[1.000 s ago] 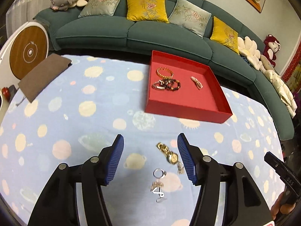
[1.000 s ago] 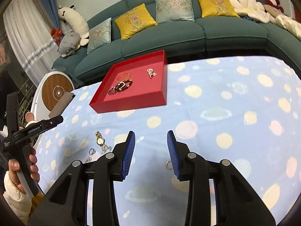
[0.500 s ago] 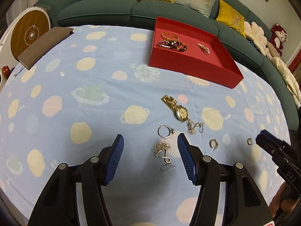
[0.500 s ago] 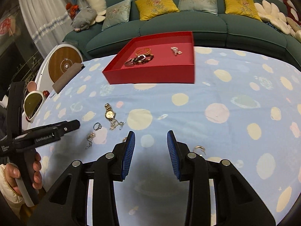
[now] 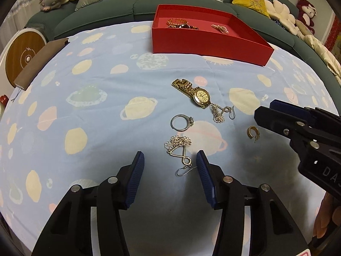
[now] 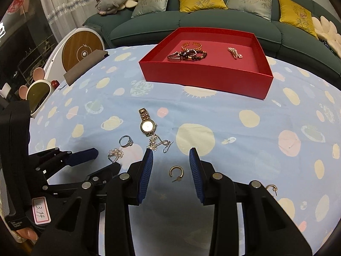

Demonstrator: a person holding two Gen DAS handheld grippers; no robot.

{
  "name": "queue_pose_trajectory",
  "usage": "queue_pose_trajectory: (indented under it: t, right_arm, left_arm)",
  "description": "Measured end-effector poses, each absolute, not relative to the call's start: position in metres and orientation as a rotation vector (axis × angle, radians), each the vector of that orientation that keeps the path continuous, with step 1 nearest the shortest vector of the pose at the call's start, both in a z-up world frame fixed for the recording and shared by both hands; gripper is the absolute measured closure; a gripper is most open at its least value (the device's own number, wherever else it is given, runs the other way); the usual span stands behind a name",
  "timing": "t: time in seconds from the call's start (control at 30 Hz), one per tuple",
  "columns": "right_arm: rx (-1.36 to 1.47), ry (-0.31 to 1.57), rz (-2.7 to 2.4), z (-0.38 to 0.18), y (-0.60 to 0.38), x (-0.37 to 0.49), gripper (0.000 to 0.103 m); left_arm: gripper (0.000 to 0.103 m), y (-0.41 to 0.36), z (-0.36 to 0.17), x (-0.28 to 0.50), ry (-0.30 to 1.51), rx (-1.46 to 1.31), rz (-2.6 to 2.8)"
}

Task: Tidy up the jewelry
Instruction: 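Grasp a silver chain with the left gripper while the right gripper approaches another chain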

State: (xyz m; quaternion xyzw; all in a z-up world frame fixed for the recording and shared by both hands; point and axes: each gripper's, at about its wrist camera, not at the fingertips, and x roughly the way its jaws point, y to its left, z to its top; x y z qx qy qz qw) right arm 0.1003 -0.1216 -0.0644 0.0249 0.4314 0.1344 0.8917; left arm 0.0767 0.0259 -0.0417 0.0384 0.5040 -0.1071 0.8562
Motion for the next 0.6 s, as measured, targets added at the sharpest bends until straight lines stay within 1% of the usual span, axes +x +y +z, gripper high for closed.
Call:
queue_pose_trajectory:
  t: [0.03, 0.07, 0.13, 0.43, 0.6]
  right_arm:
    - [0.048, 0.900, 0.280, -0.066, -0.119, 0.103, 0.069]
    - [0.042, 0.904, 0.282, -0.068, -0.116, 0.105, 0.069]
    - [0.027, 0.911, 0.288, -0.072, -0.110, 0.109, 0.069]
    - [-0.019, 0.951, 0.294, -0.092, -0.085, 0.125, 0.069]
    - [-0.043, 0.939, 0.283, -0.094, -0.077, 0.129, 0.067]
  left_arm:
    - [0.068, 0.026, -0.041, 0.076, 1.055, 0.084, -0.227]
    - [0.072, 0.026, -0.041, 0.076, 1.054, 0.088, -0.230]
    - [0.087, 0.029, -0.041, 0.075, 1.052, 0.088, -0.234]
    - [0.088, 0.045, -0.039, 0.071, 1.053, 0.053, -0.252]
    - [0.088, 0.058, -0.029, 0.073, 1.043, 0.005, -0.249]
